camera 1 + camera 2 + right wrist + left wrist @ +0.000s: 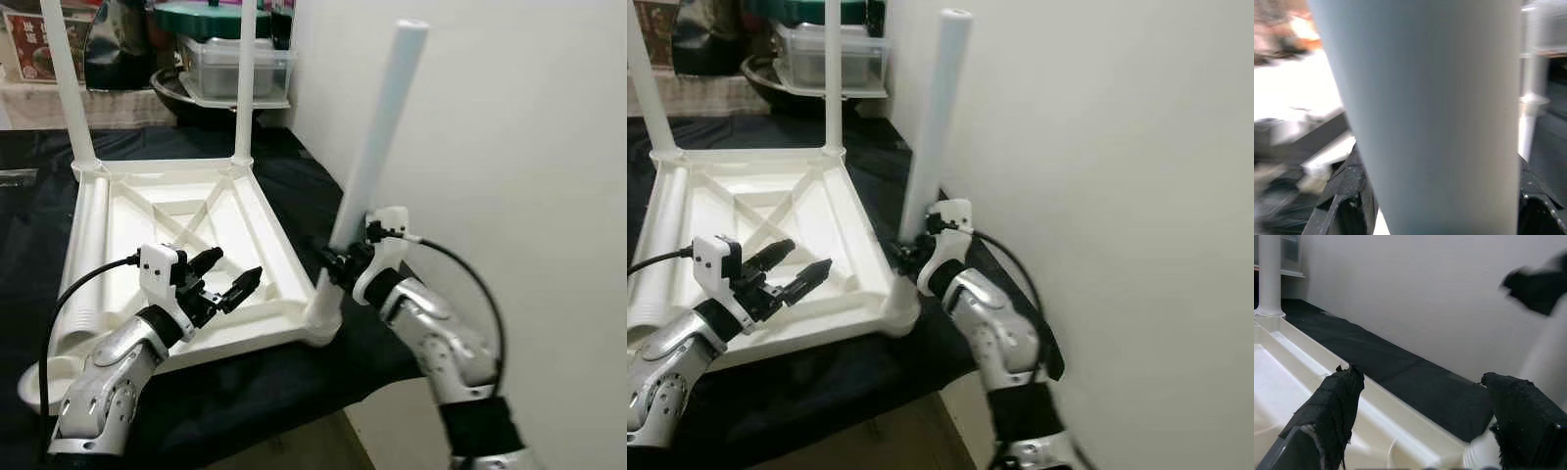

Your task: Building children table

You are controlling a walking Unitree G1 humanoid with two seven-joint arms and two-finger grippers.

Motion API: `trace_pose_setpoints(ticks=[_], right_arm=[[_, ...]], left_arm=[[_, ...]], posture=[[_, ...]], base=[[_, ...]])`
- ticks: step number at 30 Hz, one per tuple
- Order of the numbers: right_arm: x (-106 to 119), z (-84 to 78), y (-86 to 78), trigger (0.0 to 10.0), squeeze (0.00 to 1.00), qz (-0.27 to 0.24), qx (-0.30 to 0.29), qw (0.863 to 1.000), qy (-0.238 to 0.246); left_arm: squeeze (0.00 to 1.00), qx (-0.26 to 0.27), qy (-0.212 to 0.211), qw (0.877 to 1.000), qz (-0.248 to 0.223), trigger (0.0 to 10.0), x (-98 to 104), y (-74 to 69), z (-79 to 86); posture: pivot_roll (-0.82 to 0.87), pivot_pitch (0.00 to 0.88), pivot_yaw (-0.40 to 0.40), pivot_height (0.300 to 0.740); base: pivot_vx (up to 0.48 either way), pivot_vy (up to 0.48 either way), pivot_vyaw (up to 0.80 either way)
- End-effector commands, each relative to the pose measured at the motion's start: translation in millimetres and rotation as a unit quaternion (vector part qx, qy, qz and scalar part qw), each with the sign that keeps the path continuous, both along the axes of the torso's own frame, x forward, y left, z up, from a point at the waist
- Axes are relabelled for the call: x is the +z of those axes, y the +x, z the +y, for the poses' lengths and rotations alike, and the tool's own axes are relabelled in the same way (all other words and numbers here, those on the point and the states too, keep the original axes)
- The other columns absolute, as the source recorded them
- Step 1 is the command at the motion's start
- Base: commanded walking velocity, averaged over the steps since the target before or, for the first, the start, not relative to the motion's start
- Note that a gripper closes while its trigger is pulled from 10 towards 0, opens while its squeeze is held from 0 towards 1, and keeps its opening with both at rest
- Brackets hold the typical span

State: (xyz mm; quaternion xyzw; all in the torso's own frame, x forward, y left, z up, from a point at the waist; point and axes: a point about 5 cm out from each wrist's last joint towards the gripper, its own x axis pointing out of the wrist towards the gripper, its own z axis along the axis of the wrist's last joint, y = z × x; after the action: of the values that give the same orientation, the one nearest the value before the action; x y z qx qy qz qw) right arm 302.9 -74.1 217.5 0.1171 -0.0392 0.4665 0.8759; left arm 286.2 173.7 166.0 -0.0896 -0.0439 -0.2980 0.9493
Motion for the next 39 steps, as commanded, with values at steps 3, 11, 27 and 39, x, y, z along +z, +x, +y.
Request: trace_pose_setpoints(ticks=[3, 11, 27, 39], right_arm=[[2.2, 17.8, -22.3, 10.0, 0.00, -0.025, 0.130, 0.991, -0.015], [-24.9, 29.3, -1.9, 0.0, 0.00, -0.021, 0.097, 0.990, -0.101], [-50.6, -8.8, 31.2, 10.0, 0.00, 0.148, -0.380, 0.905, -0.118], [7.5, 8.4, 20.1, 10.0, 0.00, 0.017, -0.086, 0.996, -0.001]], left_arm=[[0.00, -0.004, 0.005, 1.000, 0.006, 10.0, -2.2, 0.1, -1.0], [0.00, -0.001, 0.004, 1.000, 0.006, 10.0, -3.3, -0.1, -2.1], [0.00, -0.005, 0.001, 1.000, 0.006, 10.0, -3.3, -1.9, -3.9], [0.00, -0.005, 0.000, 1.000, 0.004, 10.0, -3.4, -0.3, -4.0]], posture=[[0.14, 0.000, -0.179, 0.740], [0.17, 0.000, -0.200, 0.740], [0.15, 0.000, -0.198, 0.740], [0.15, 0.000, -0.198, 0.740]], base=[[0.000, 0.000, 0.00], [0.000, 0.000, 0.00], [0.000, 0.000, 0.00], [0.000, 0.000, 0.00]])
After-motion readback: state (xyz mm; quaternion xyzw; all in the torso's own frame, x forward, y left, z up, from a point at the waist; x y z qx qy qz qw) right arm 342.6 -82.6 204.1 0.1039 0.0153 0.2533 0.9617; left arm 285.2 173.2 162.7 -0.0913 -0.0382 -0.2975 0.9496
